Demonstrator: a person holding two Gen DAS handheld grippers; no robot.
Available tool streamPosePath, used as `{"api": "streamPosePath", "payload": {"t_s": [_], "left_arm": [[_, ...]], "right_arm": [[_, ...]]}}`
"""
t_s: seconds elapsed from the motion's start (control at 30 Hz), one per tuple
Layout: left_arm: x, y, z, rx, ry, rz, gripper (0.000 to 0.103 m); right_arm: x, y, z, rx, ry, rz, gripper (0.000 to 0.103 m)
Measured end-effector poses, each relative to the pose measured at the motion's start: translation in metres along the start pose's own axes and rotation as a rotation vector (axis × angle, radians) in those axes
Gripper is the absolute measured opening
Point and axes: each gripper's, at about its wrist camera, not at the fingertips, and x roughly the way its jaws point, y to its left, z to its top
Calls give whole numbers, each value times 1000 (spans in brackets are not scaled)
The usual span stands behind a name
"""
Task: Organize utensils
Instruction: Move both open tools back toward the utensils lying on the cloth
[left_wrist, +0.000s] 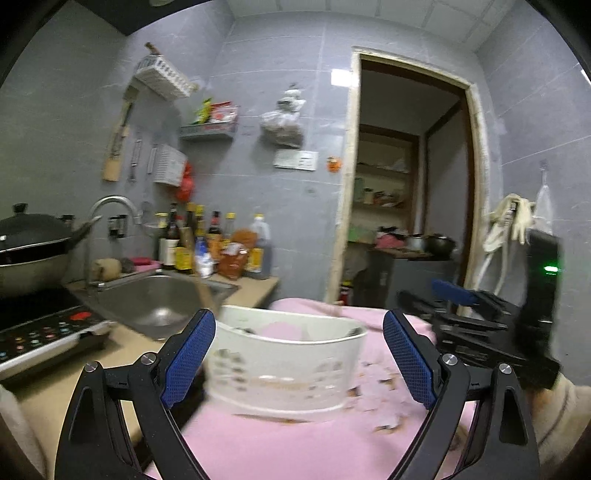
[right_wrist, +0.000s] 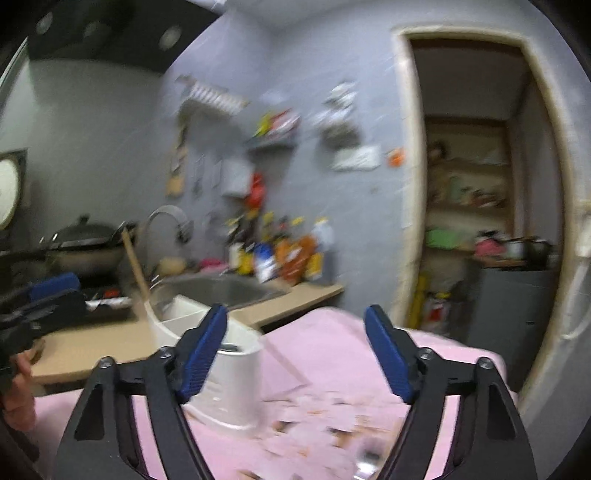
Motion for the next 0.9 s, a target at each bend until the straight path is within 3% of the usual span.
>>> {"api": "streamPosePath", "payload": {"t_s": [0.17,0.23,0.27,0.37,0.47,0.6,0.7,0.9], "left_arm": [[-4,28,-9,-40,12,55,89],[-4,36,-12,-58,16,71,89],[-5,39,-13,-62,16,76,89],[-5,44,-15,-74,16,86,89],[-1,42,-14,-79,41,79,89],[1,36,-11,-64,46,88,89],[1,35,-11,-75,51,77,89],[2,39,-13,-65,64,96,89]], "right_arm": [[74,27,1,-91,164,57,50],[95,31,-1,-93,219,71,20],[100,31,-2,-90,233,74,11],[105,26,-2,-54,240,80,8],[88,20,10,-34,185,57,3],[51,10,49,74,91,124,3],[22,14,85,70,5,164,3],[9,19,117,52,-13,162,3]]}}
